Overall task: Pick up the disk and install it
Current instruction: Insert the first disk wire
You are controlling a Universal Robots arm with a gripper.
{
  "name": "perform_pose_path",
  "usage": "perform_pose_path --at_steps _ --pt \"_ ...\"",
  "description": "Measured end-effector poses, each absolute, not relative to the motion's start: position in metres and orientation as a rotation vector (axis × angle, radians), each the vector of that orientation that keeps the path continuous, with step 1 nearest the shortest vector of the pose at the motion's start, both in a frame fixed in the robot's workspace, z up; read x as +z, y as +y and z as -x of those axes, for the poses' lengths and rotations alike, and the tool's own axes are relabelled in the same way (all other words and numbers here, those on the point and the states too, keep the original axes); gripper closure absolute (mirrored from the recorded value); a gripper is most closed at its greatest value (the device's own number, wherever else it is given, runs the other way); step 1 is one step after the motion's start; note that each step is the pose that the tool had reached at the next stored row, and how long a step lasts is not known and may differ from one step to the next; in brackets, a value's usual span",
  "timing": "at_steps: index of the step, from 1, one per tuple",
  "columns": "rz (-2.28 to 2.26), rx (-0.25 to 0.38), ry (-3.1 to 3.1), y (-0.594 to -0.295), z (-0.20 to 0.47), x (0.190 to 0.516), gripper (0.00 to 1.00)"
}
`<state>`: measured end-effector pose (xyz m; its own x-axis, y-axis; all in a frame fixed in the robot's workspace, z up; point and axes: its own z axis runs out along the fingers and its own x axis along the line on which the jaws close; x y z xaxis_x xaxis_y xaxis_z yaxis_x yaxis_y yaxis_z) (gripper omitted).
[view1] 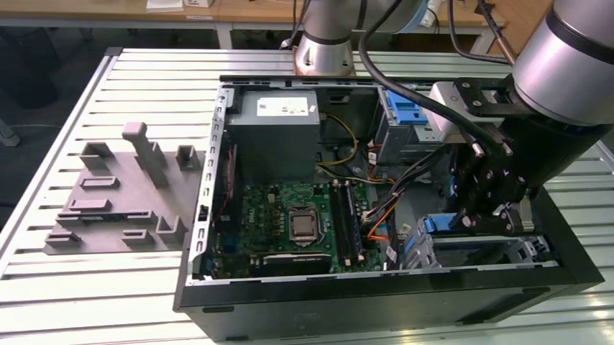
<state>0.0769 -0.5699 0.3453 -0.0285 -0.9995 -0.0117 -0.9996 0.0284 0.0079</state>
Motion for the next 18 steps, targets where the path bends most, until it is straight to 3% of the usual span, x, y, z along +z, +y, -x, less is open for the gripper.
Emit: perform_pose_path --at_steps 2,6,7,12,14,17,18 --pt "2.187 0.022 2.251 -0.5699 -0.0769 0.3452 0.69" --pt "2.187 0.022 2.251 -0.5699 -0.0769 0.3452 0.67" --pt "2.188 0.022 2.251 -0.5699 -0.0769 0.3452 0.62" --pt "2.188 0.022 2.251 -0.5699 -0.0769 0.3451 0.62" --pt "2.187 0.022 2.251 -0.5699 -0.0769 0.345 0.63" --pt "2.188 0.022 2.251 -0.5699 -0.0769 0.345 0.76" --pt "2.187 0.022 2.251 -0.5699 -0.0769 0.345 0.76"
